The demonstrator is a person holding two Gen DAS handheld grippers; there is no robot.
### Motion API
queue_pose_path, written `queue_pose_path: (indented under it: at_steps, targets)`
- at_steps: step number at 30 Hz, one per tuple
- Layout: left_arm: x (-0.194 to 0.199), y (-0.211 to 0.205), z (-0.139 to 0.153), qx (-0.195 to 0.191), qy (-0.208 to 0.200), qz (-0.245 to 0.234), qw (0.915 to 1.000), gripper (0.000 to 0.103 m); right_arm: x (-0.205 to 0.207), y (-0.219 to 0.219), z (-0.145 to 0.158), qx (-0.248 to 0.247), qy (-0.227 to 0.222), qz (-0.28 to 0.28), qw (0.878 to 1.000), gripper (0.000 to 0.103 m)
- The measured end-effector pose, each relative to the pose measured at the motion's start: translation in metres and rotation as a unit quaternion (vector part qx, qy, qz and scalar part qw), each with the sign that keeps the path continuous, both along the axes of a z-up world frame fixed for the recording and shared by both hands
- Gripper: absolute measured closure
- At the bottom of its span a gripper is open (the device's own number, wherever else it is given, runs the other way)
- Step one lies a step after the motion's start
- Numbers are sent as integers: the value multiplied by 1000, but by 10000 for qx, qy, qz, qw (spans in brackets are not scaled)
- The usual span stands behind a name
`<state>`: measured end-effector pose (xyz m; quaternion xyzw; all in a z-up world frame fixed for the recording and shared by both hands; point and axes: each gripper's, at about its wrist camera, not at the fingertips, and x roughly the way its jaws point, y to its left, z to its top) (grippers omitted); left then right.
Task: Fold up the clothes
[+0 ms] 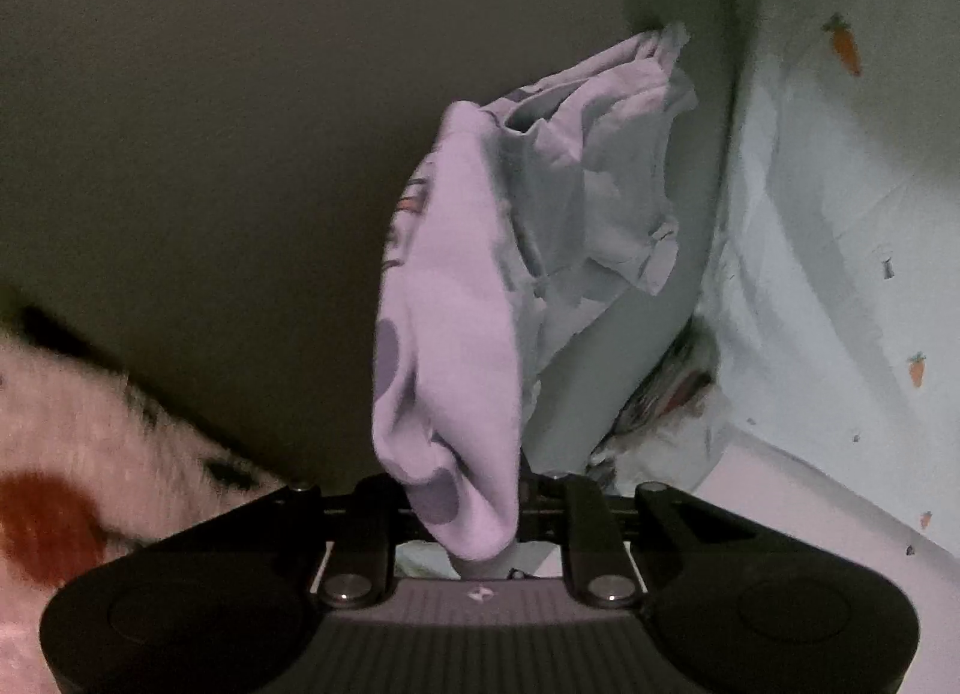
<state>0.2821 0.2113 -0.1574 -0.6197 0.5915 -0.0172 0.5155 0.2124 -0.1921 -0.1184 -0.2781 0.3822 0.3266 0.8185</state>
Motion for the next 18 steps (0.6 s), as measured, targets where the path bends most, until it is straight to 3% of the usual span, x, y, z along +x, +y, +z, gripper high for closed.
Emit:
queue_pose_path:
  at_steps: [5,9,18]
  targets:
    - [8,4,-3,-270,51,241,9993,84,18,-11,21,443,327,-197,9983,94]
    - [37,1,3,-415,-2,284,9987,83,48,-14,33,736,418,-337,9958,94]
    - [151,-14,20,-407,-412,489,9971,83,171,-22,52,1101,415,-497,9918,92]
